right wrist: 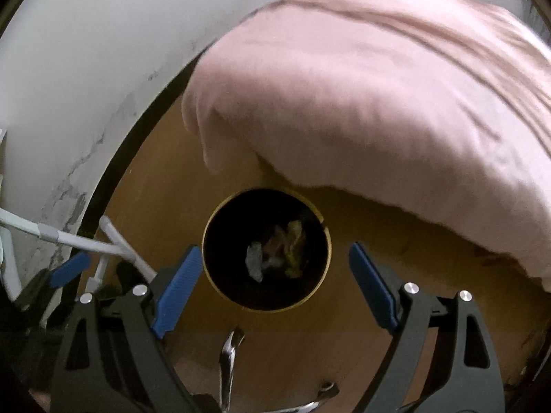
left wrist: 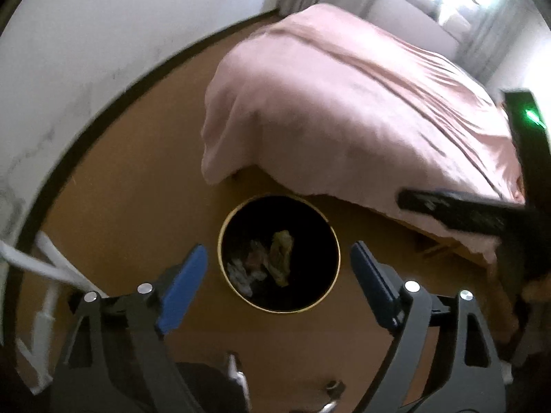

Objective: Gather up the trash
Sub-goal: 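Return both tools to the desk, right tool still holding the foil wrapper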

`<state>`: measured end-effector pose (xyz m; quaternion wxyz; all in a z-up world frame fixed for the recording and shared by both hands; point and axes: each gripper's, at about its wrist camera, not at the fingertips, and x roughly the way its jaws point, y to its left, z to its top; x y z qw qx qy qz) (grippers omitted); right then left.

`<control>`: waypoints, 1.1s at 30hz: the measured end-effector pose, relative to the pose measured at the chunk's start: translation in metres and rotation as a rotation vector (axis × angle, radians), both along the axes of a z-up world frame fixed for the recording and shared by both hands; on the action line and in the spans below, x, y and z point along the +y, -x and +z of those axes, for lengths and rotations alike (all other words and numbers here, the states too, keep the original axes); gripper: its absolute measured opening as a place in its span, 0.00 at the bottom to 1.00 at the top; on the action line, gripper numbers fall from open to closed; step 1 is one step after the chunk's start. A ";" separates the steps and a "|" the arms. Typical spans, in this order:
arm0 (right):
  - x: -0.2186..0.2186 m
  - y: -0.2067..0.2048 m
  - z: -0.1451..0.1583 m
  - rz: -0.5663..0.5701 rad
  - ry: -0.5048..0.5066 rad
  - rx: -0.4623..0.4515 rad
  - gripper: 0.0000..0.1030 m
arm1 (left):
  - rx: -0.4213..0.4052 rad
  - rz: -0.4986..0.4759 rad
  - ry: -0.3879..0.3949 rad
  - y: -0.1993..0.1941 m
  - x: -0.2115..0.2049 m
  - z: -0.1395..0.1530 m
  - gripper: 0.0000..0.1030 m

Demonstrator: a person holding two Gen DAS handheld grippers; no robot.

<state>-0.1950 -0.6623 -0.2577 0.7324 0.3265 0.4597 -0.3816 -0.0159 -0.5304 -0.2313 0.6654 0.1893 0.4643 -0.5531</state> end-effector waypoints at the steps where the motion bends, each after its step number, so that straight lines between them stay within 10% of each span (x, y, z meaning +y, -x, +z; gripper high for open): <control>1: 0.002 -0.001 0.010 0.001 0.029 -0.006 0.82 | -0.028 -0.015 0.017 0.004 0.009 0.018 0.83; 9: 0.048 -0.045 0.097 0.137 0.159 -0.144 0.82 | -0.252 0.003 0.104 0.001 0.121 0.142 0.90; 14: 0.125 -0.117 0.152 0.405 0.191 -0.245 0.82 | -0.427 0.196 0.079 -0.036 0.243 0.197 0.92; 21: 0.280 -0.252 0.197 0.887 0.114 -0.370 0.82 | -0.505 0.613 -0.060 -0.103 0.412 0.208 0.92; 27: 0.425 -0.342 0.198 1.210 0.013 -0.371 0.82 | -0.409 0.956 -0.099 -0.134 0.544 0.196 0.92; 33: 0.498 -0.385 0.195 1.325 0.074 -0.350 0.82 | -0.350 1.055 -0.065 -0.129 0.597 0.191 0.92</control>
